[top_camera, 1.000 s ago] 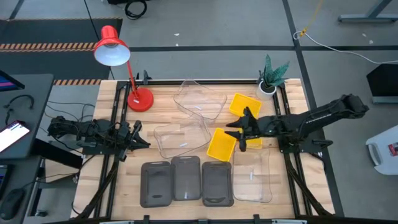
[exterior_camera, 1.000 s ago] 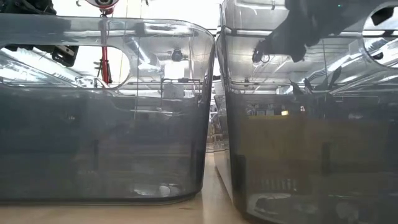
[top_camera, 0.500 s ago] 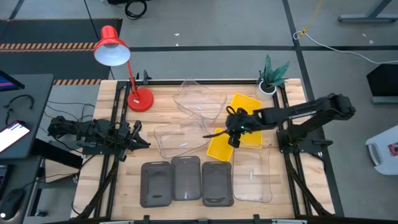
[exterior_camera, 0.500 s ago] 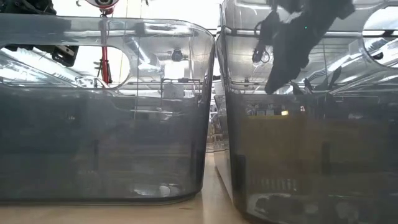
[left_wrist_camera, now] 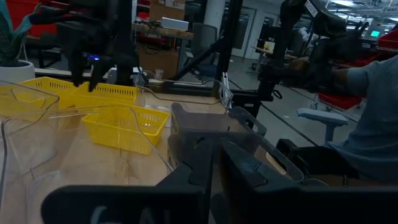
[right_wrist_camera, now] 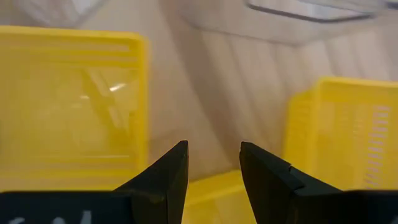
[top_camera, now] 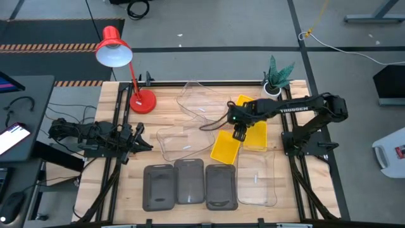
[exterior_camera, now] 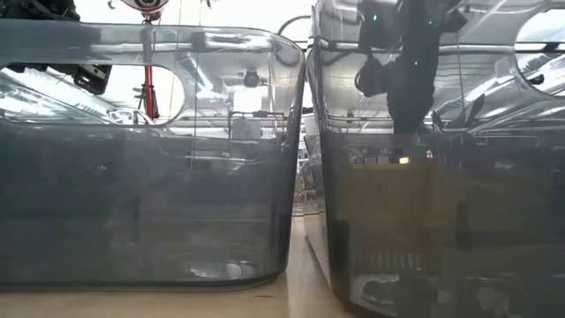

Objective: Stack baskets by color
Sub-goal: Stack the top yellow bin on the bottom right yellow bin

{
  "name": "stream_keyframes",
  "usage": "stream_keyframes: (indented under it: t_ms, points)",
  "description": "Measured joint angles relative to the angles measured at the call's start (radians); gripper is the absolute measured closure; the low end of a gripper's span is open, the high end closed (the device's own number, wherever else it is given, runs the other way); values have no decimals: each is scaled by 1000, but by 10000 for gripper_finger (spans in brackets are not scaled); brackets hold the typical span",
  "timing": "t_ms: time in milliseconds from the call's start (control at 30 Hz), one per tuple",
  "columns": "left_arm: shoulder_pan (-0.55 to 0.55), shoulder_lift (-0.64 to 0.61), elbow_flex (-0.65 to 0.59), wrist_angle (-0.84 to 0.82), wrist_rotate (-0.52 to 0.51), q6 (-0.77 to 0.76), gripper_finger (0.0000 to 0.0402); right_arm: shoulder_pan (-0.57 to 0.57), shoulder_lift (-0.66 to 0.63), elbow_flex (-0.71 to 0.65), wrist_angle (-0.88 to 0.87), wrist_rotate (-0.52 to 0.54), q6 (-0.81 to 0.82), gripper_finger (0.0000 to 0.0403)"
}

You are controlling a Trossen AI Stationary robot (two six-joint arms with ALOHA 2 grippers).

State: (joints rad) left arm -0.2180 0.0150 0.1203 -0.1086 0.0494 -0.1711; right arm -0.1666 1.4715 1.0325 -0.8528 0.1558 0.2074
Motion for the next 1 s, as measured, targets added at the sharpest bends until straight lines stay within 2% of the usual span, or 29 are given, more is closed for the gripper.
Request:
stream_keyframes:
  t_ms: [267,467,700,1000]
  points:
    - [0,0,0,0,0,0,368,-166,0,0,-39,18,-56,253]
    - [0,0,0,0,0,0,371,-248,0,0,-29,5,-137,253]
    - [0,0,0,0,0,0,363,-289,0,-1,-8,-46,-184,253]
    - [0,0,0,0,0,0,371,-319,0,-2,38,-40,-224,253]
